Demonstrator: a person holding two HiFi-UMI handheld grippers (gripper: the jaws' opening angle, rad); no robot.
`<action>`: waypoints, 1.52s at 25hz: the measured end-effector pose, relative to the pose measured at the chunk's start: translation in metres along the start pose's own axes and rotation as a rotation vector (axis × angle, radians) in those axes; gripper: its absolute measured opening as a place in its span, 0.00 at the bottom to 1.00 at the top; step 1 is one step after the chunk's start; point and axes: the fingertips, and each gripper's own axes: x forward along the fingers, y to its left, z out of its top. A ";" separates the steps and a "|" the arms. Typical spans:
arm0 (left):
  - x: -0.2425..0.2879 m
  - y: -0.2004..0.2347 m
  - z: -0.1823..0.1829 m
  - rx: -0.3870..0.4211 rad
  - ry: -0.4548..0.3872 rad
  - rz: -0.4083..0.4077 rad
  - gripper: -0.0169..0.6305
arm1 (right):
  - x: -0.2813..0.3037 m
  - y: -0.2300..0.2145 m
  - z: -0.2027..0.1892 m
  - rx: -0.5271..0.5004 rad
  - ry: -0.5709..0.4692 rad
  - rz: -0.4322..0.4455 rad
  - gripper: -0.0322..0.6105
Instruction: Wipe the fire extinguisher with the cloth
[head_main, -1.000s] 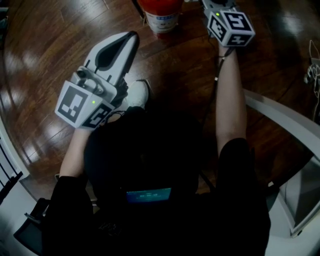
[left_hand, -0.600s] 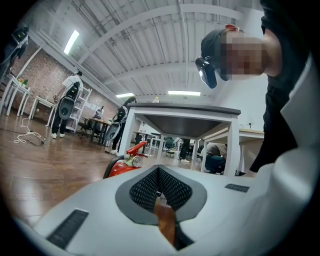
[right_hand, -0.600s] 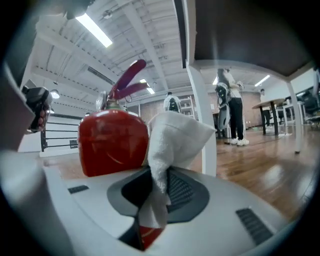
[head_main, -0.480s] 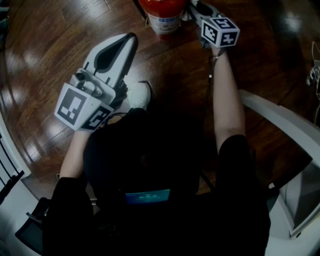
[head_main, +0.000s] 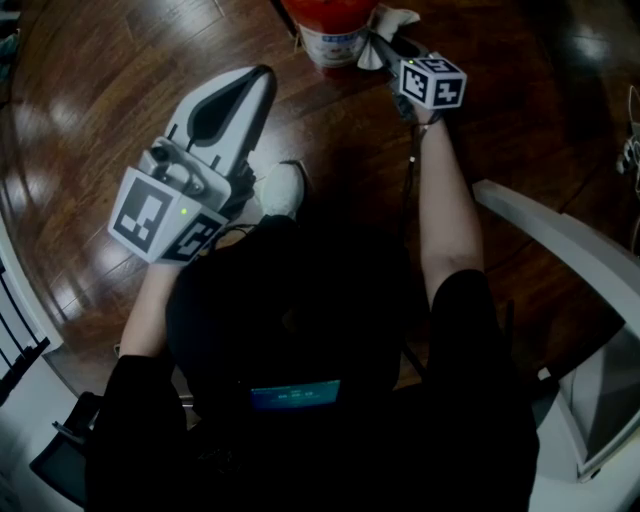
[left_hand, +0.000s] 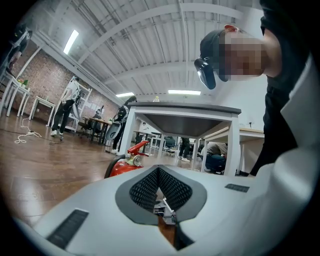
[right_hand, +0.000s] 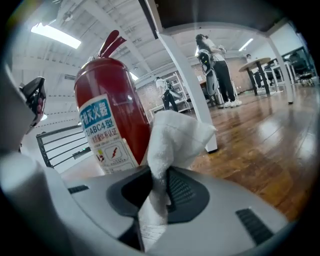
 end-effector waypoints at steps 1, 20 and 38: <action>0.000 0.000 0.000 -0.001 0.000 0.000 0.02 | 0.000 0.000 -0.002 0.003 0.003 0.000 0.19; 0.015 0.005 0.002 0.014 -0.025 -0.004 0.02 | -0.102 0.041 0.063 -0.022 -0.225 -0.027 0.19; -0.050 -0.052 0.243 -0.008 0.038 -0.031 0.02 | -0.321 0.248 0.272 -0.057 -0.244 -0.061 0.19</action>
